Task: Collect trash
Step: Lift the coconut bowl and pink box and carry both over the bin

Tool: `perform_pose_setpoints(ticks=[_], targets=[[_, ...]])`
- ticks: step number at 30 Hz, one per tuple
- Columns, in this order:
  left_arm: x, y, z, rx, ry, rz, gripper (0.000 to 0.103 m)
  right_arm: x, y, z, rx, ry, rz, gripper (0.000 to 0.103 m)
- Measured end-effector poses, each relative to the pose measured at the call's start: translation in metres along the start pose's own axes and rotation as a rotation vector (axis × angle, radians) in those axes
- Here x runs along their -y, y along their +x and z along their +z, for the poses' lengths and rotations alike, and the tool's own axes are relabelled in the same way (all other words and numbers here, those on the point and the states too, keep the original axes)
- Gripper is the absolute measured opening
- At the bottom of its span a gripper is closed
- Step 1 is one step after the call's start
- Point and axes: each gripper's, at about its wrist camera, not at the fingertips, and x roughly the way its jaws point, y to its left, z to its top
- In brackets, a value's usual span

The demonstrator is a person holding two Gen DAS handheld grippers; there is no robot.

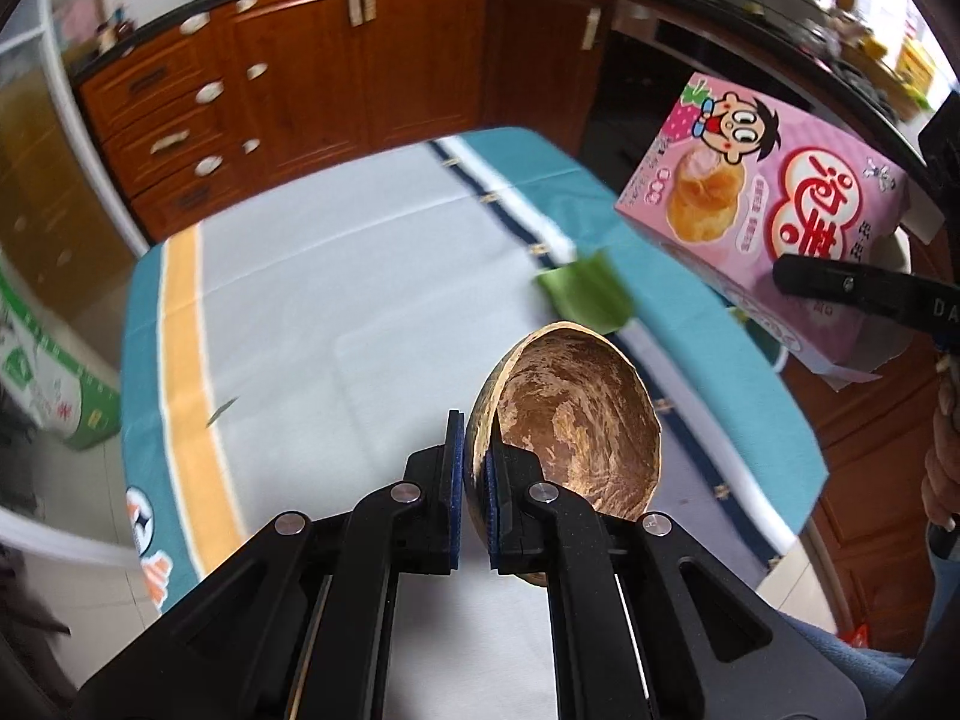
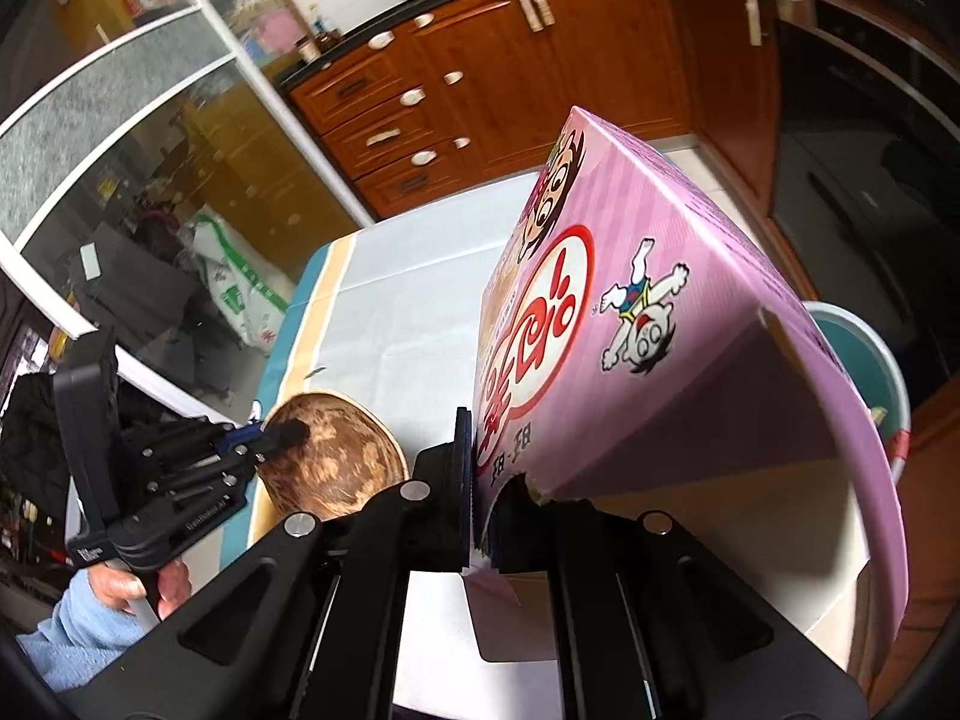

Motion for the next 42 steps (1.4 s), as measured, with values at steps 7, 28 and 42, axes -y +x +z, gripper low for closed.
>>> perform_pose_setpoints(ticks=[7, 28, 42], targets=[[0.070, 0.014, 0.030, -0.003, 0.121, -0.058, 0.006, 0.062, -0.046, -0.021, 0.038, 0.068, -0.082, 0.004], [0.288, 0.168, 0.120, -0.178, 0.354, -0.027, 0.007, 0.252, -0.034, -0.048, -0.177, 0.187, -0.244, 0.004], [0.307, 0.231, 0.136, -0.247, 0.378, 0.110, 0.007, 0.283, 0.018, -0.013, -0.326, 0.106, -0.247, 0.010]])
